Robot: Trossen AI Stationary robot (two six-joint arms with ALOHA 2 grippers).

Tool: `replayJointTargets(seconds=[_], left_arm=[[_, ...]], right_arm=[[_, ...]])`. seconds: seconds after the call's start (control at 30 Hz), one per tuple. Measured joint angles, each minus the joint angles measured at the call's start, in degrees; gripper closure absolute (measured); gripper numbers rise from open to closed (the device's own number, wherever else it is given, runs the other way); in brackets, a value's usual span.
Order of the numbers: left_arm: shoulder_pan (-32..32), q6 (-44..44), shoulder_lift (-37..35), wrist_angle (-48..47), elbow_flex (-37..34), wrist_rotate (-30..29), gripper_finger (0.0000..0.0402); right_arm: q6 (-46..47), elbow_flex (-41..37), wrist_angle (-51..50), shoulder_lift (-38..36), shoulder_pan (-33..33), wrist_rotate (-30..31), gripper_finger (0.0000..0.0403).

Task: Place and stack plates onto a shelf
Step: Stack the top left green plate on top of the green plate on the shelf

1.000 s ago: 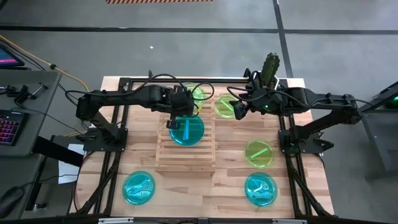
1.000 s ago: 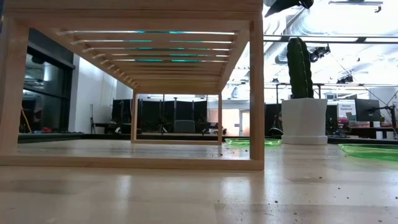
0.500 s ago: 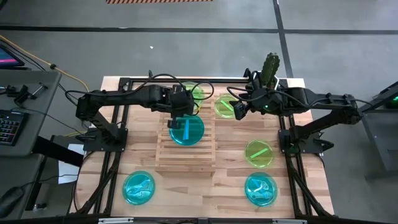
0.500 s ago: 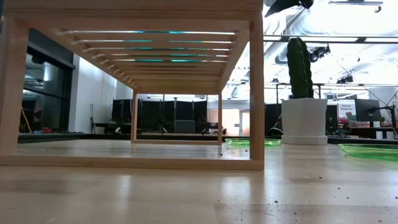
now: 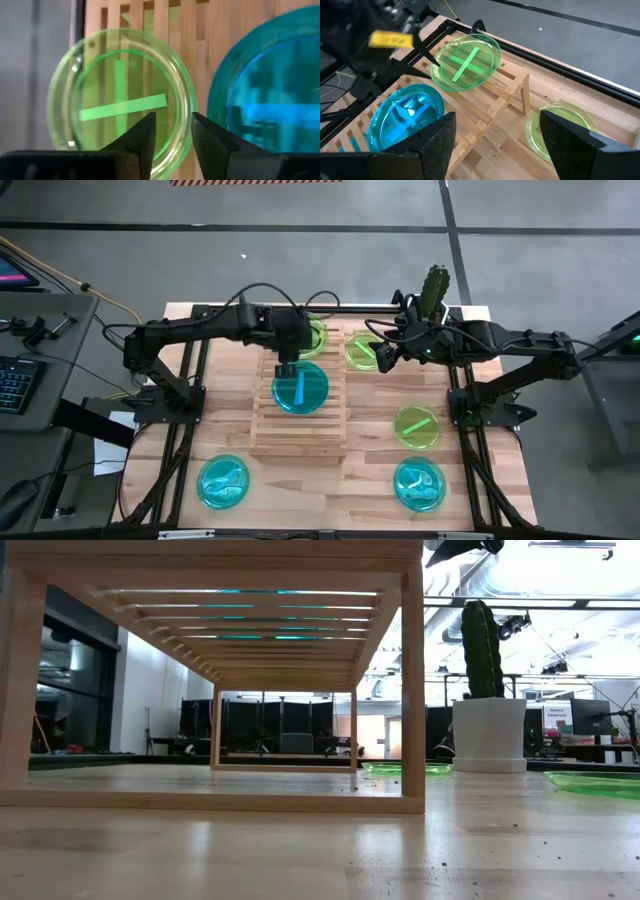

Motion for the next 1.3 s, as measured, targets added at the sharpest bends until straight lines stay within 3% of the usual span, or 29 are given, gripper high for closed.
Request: replayJointTargets(seconds=[0.3, 1.0, 1.3], left_arm=[[4.38, -3.85, 0.29, 2.12, -0.69, 3.35, 0.0394], [3.01, -5.85, 0.42, 6.74, -6.41, 1.56, 0.0401], [2.94, -5.82, 0.42, 6.33, -6.41, 6.51, 0.0401]], right_arm=[[0.0, 0.0, 0.0, 0.0, 0.0, 0.0, 0.0135], [0.0, 0.0, 0.0, 0.0, 0.0, -0.01, 0.0135], [0.0, 0.0, 0.0, 0.0, 0.0, -0.01, 0.0135]])
